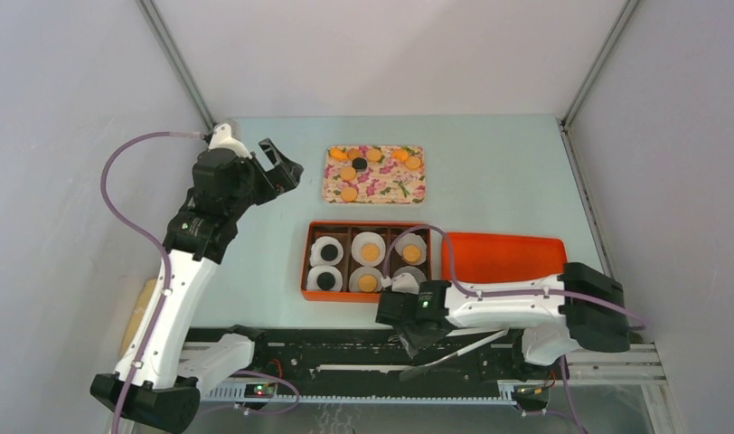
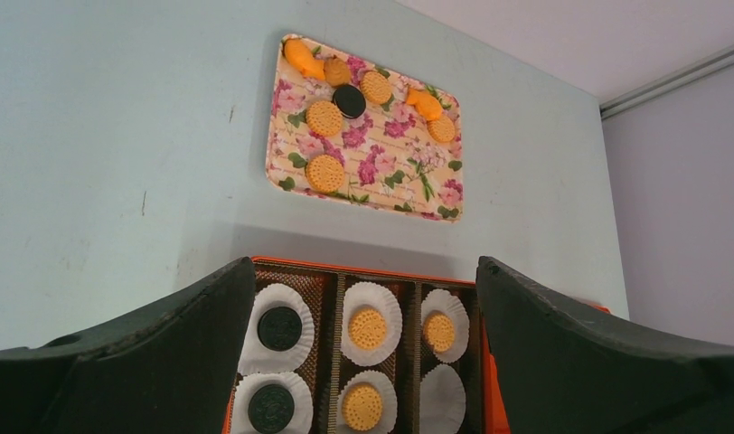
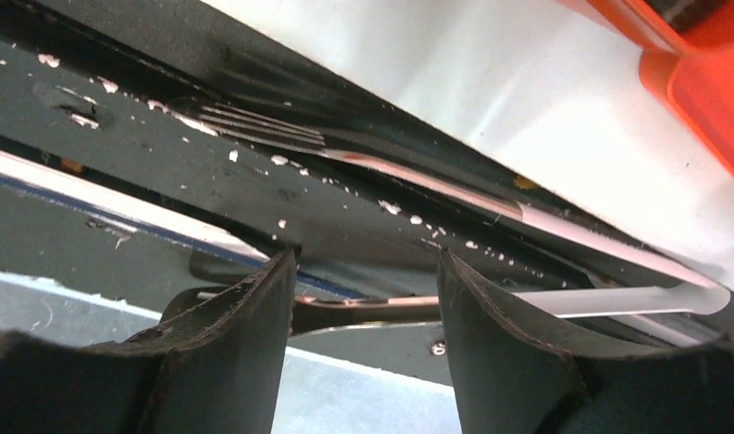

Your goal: Pack the cookies

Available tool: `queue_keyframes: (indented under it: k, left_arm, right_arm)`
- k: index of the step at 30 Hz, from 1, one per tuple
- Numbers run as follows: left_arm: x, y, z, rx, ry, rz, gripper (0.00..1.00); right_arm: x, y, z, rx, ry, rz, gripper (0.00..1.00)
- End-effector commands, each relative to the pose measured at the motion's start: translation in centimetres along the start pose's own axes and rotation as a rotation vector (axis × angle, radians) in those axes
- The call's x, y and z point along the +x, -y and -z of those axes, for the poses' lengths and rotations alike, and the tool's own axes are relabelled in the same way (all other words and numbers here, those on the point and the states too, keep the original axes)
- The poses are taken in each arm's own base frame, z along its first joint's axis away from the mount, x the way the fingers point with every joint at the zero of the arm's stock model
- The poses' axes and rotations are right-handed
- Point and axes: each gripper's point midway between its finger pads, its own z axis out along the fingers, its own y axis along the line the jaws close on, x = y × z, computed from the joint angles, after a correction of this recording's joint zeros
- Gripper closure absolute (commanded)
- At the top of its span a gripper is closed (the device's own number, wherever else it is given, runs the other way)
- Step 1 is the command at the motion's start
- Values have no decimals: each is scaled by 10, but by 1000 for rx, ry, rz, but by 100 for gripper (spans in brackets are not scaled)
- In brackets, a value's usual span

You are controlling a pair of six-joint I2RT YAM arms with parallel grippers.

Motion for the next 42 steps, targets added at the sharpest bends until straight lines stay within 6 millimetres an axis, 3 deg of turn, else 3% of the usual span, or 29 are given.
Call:
queue_keyframes:
  k: [1, 9, 15, 19, 26, 29, 31, 37, 42]
  left_arm:
    - [-2, 0, 5, 12, 34, -17, 4]
    - [0, -2, 3, 1, 28, -27, 4]
    - [3, -7, 0, -16, 19, -27, 4]
    - [5, -9, 0, -25, 11, -29, 4]
    - [6, -12, 2, -40, 9, -31, 4]
    - [8, -12, 0, -37, 1, -25, 4]
    - [11, -11, -1, -32, -9, -20, 4]
    - [11, -11, -1, -33, -10, -21, 4]
    - [11, -12, 0, -33, -8, -22, 4]
  right_arm:
    - [-27, -8, -3, 21, 66, 71, 33]
    - [-55, -8, -18, 40, 97, 152, 32]
    - [-65, -15, -33, -5, 82, 196, 36]
    - [-62, -26, -39, -78, 42, 209, 50]
    - [-42, -38, -36, -106, 0, 246, 52]
    - [-40, -37, -41, -106, -5, 239, 63]
    - [-43, -34, -45, -92, -2, 216, 76]
    - [-60, -24, -49, -98, 9, 149, 99]
    - [-76, -13, -32, -102, 70, 127, 100]
